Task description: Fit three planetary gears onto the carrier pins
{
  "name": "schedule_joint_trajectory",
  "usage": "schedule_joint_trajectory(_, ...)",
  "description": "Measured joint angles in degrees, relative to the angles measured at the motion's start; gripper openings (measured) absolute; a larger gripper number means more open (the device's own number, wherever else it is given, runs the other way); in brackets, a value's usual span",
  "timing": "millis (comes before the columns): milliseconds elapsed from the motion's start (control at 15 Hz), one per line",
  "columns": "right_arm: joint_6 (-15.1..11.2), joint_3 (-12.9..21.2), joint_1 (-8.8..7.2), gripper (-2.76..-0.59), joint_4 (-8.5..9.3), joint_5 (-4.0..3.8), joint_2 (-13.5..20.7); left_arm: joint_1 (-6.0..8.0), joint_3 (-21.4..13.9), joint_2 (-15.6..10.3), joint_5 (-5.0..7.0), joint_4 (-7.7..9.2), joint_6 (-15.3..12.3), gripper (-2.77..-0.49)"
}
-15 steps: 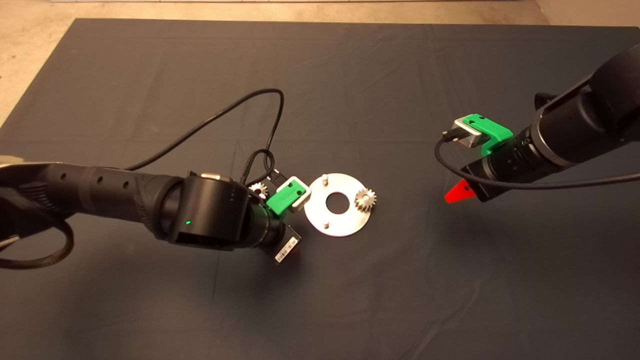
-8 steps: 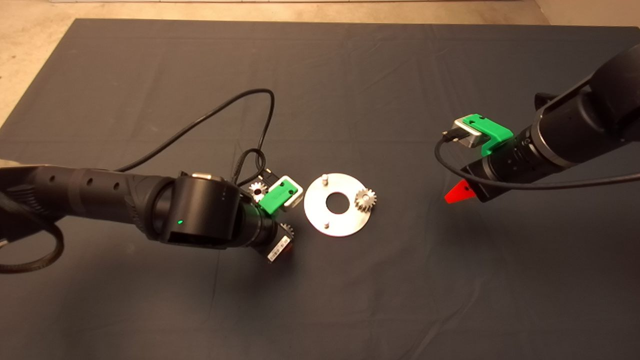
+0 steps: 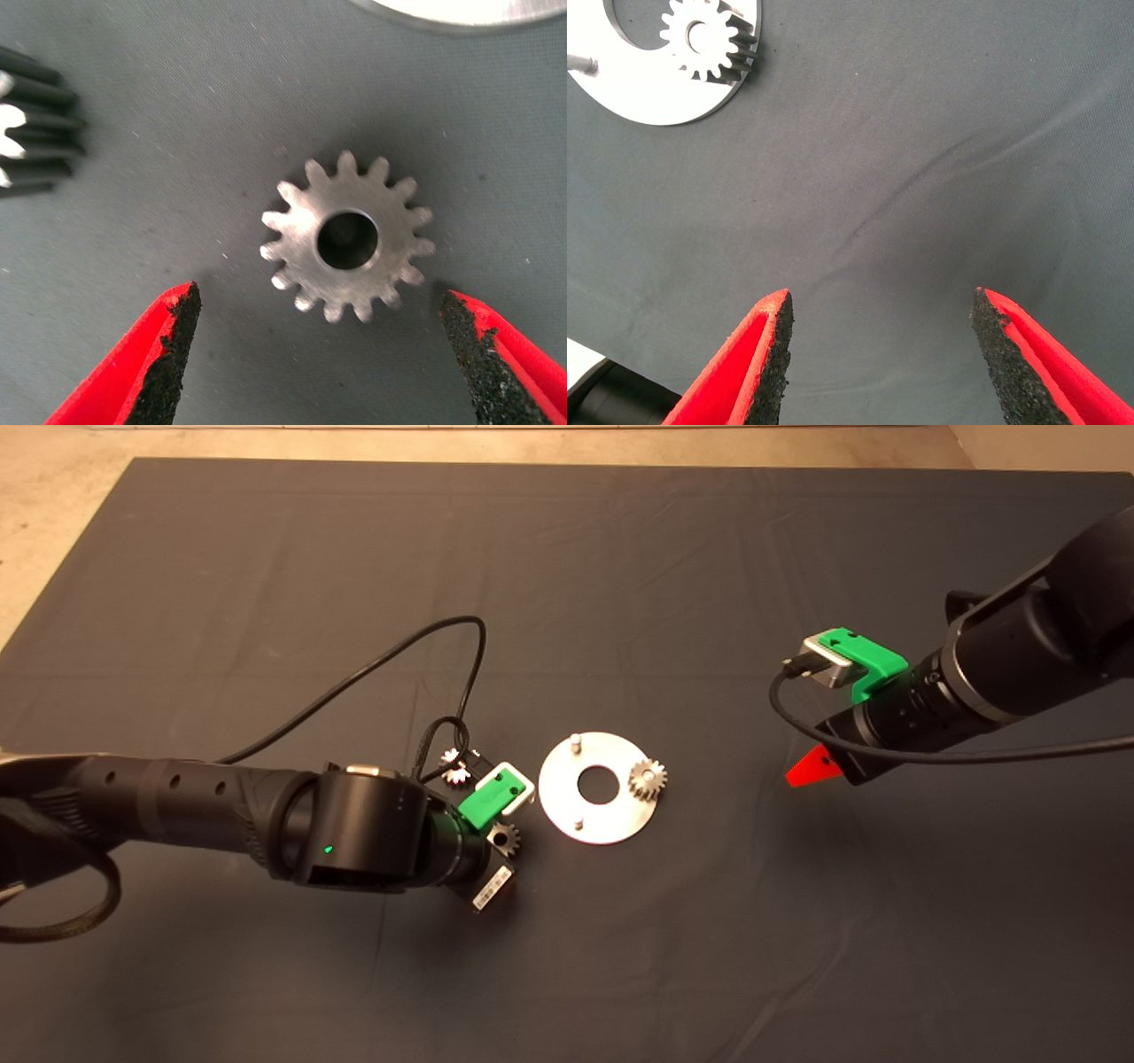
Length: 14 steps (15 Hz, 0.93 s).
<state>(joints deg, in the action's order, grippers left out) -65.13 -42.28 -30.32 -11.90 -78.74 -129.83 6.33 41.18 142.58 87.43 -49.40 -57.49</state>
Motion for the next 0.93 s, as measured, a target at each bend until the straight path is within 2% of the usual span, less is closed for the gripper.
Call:
schedule_joint_trajectory(267, 0.00, 0.00, 0.02, -1.89, 0.00, 0.77, -0.02, -0.02, 0.83, 0.41, 0.02, -0.51, 0.61, -1.34)
schedule_joint_trajectory(533, 0.00, 0.00, 0.02, -1.89, 0.00, 1.18, -0.02, -0.16, 1.57, 0.67, 0.02, -0.82, 1.07, -1.34)
schedule_joint_trajectory(933, -0.02, 0.02, 0.20, -1.89, 0.02, 1.23, -0.02, -0.13, 2.61, 1.91, 0.00, -0.99, 1.62, -1.43)
